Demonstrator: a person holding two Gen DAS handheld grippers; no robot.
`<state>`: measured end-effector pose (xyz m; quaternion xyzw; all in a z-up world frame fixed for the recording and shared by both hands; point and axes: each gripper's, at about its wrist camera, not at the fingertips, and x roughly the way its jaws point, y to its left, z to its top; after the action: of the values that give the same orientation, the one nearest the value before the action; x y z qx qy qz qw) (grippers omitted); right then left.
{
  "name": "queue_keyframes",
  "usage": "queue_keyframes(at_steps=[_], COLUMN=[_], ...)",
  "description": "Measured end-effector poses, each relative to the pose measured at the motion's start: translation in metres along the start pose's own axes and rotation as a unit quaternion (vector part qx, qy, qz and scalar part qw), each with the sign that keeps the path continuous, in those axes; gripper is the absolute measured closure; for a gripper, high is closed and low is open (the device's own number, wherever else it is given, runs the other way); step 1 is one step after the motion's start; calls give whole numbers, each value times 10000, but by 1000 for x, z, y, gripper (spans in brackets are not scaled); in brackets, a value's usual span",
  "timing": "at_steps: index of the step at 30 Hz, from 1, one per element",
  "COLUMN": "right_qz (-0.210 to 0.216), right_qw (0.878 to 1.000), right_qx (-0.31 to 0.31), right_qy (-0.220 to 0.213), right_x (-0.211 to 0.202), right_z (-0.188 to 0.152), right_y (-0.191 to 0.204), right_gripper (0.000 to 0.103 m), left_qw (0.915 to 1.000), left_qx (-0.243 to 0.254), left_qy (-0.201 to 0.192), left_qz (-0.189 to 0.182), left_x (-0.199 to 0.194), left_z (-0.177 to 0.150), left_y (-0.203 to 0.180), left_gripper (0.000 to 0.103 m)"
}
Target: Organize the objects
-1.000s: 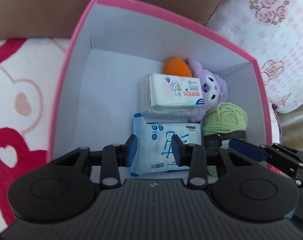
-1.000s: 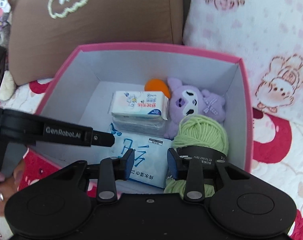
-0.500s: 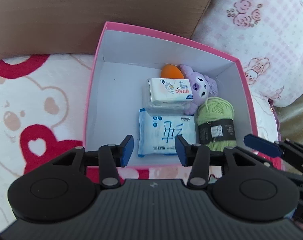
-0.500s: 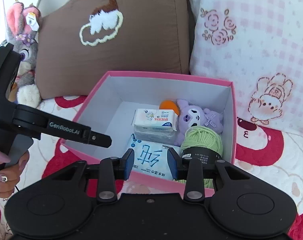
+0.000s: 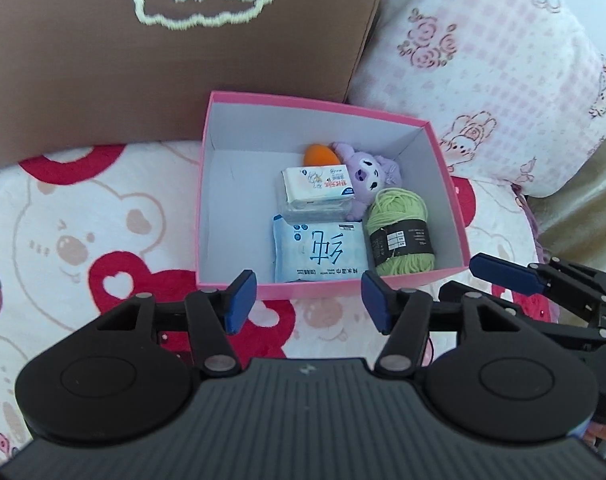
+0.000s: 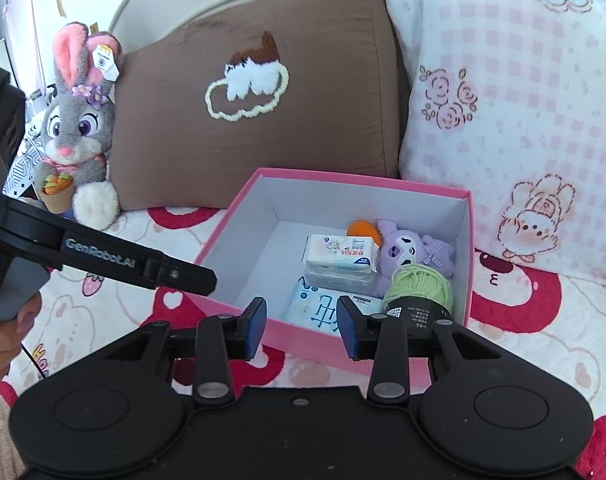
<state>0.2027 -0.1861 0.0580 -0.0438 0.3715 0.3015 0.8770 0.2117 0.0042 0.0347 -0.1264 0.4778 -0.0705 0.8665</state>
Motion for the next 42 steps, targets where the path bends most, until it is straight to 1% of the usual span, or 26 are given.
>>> queue_keyframes(at_steps=[5,9,16,18,21,24,27,29,30,36,38,42], right_qz=[-24,-18,-22,-4,-27,-65,-105,-109,-115,-156,-159,-320], right_qw=[10000,10000,9999,9999,9998,9998,9997,9997,9997,9996,9997,9994], right_qx=[-11,-37,-52,-59,-83,-95,-102,-111,-117,-104,-79,-63], right_qy=[-23,-59,-128,-143,-160,-167,-198,-197,-199,-198,-181,-115], right_x=[-17,-31,-53,-59,-67,-74,-81,-85,-87,-97,-99,-102], right_z=[-3,-6,-17,-20,-25,-29,-34,-36,-37,-44,-47,-52], right_y=[3,7,13,15,16,18,19,20,20,24,25,27], right_gripper=[56,53,49,47,42,37,32,29,28,19,14,9], left_qw=[10000,9999,9994,9995,9994,9989,9988,9983,9978,9976,9975,9969], left_qx=[89,126,241,263,281,321,349,385,430,508,517,545], left_qy=[28,-20,-154,-153,-159,-213,-191,-267,-316,-328,-325,-327], left_qz=[-22,88,173,127,145,275,277,353,384,327,361,470], left_x=[-24,-41,-60,-65,-70,-76,-82,-87,-89,-98,-99,-101], left_z=[-7,-18,-40,-47,-56,-64,-69,-73,-75,-88,-92,-100], left_y=[-3,-3,-8,-10,-13,-17,-19,-21,-24,-30,-32,-35], left_gripper=[40,36,30,29,29,27,27,18,16,12,11,7])
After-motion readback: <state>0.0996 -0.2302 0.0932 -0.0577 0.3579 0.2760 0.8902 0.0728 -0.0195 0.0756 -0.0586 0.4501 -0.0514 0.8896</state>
